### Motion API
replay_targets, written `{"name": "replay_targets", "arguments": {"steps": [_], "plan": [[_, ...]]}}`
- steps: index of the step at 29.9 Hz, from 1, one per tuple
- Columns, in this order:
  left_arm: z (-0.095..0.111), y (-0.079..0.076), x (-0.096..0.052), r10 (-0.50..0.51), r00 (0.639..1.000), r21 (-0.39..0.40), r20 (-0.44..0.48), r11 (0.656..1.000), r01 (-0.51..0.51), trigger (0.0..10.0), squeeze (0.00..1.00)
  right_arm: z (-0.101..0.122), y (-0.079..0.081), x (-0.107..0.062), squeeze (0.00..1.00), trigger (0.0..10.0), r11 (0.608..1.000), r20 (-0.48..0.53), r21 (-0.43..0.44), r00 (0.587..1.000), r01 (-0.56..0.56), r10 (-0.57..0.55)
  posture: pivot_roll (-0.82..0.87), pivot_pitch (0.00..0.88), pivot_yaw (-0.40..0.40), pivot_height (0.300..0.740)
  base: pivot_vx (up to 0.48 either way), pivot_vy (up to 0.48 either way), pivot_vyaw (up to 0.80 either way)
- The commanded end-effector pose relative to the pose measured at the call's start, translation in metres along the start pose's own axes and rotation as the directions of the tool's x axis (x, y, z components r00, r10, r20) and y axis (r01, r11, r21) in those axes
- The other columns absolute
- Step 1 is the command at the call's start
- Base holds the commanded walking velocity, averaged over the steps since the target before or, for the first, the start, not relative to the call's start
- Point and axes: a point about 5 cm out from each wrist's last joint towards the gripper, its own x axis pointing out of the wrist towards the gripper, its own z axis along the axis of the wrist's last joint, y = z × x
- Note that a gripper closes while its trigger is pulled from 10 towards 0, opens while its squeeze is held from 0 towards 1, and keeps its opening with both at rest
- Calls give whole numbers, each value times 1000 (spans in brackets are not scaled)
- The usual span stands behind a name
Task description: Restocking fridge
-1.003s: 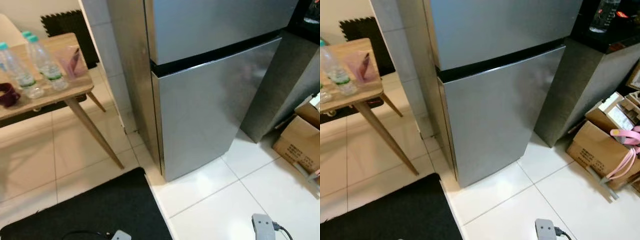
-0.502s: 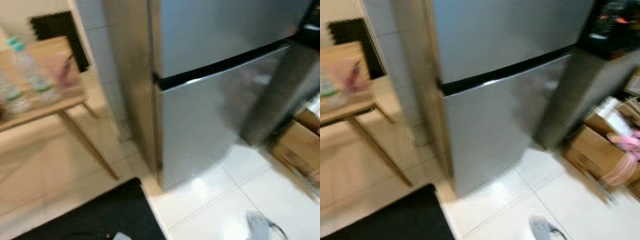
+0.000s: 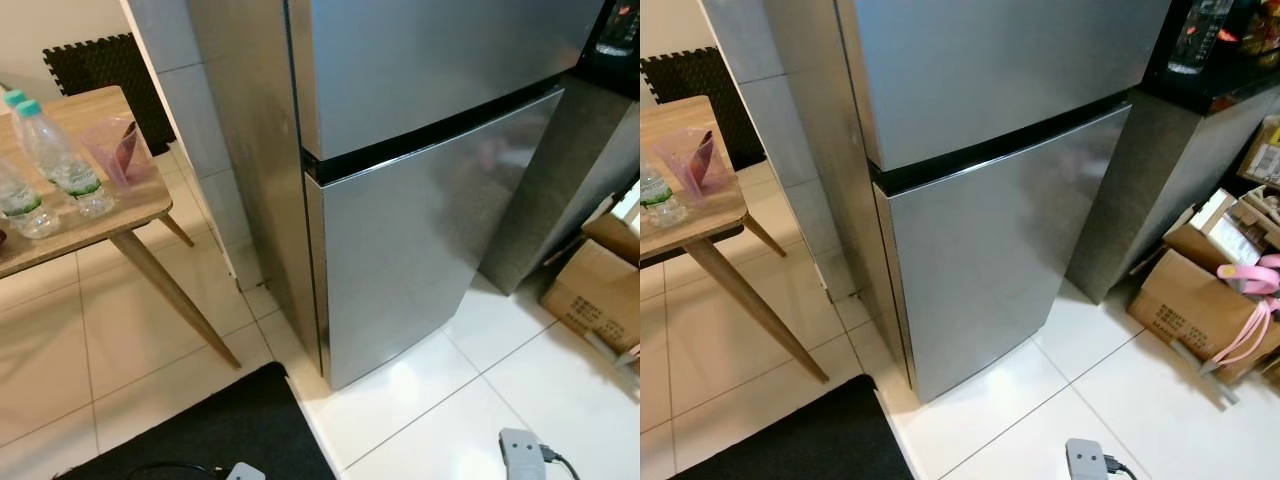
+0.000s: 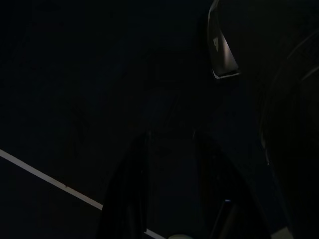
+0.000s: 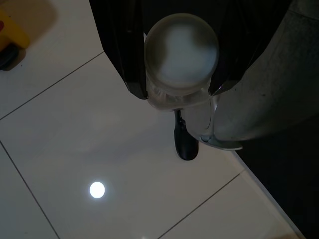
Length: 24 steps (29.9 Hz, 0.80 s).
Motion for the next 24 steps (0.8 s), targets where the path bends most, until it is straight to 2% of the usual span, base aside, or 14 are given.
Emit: {"name": "replay_targets", "arguments": {"steps": [1,5,24], "plan": [[62,3,-3,-5,971,7,238,1000,4,10000,0,-1,-1,0,0,10000,1000,1,4,1000,4,-4,-90,8,9,740,0,-469,0],[62,4,-3,7,971,-14,241,1000,-4,10000,0,-1,-1,0,0,10000,1000,0,3,1000,4,-4,-91,9,9,740,0,-379,0],[63,6,-3,29,968,-13,250,1000,-27,10000,0,-3,0,-1,0,10000,1000,-6,-2,1000,-3,3,-89,15,6,740,0,0,0]]}}
